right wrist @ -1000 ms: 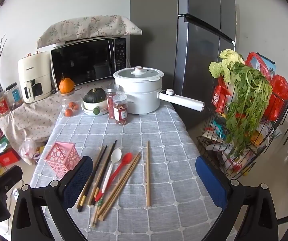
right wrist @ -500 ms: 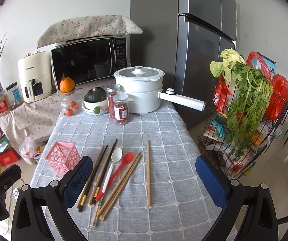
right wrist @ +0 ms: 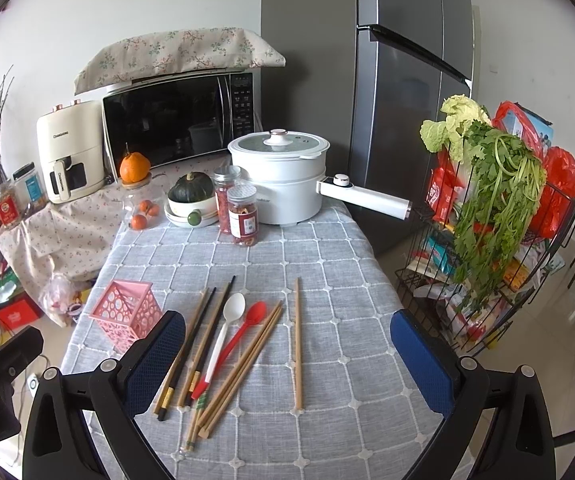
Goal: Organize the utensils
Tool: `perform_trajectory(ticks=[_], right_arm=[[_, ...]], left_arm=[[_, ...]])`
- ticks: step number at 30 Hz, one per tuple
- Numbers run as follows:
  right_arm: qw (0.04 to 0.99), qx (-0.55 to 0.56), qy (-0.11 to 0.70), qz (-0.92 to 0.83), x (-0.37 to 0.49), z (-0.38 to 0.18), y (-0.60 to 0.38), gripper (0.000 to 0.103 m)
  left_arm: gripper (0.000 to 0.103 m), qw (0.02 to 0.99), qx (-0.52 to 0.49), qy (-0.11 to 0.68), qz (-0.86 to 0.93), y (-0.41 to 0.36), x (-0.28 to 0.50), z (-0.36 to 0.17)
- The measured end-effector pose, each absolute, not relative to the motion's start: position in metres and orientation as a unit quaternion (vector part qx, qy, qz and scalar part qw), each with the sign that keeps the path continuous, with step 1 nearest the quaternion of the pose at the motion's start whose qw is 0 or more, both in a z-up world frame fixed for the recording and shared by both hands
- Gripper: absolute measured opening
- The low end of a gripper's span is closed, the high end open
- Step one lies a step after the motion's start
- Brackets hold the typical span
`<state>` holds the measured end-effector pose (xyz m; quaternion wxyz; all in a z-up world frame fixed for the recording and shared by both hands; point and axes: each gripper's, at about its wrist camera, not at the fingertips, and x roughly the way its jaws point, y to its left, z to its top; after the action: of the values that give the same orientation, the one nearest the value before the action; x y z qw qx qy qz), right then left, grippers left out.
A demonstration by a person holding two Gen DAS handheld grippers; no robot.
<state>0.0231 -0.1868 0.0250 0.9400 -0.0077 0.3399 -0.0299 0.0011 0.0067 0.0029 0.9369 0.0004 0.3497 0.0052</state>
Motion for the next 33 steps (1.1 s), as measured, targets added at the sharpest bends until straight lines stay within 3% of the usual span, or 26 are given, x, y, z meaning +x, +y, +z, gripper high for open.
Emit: perform_trajectory(ticks=[17, 26, 33], right_arm=[[0.932, 0.0, 0.363, -0.025, 0.029, 0.019, -0.184, 0.103], [0.919, 0.02, 0.393, -0.039, 0.057, 0.013, -0.2, 0.103], [0.884, 0.059, 0.464, -0.028, 0.109, -0.018, -0.232, 0.103]], left_arm=[[0.103, 0.95, 0.052, 0.306, 0.018, -0.004, 0.01, -0.005], [0.103, 0.915, 0.039, 0.401, -0.028, -0.01, 0.036, -0.018], [0.103, 0.886, 0.036, 0.457, -0.073, -0.035, 0.078, -0.036]])
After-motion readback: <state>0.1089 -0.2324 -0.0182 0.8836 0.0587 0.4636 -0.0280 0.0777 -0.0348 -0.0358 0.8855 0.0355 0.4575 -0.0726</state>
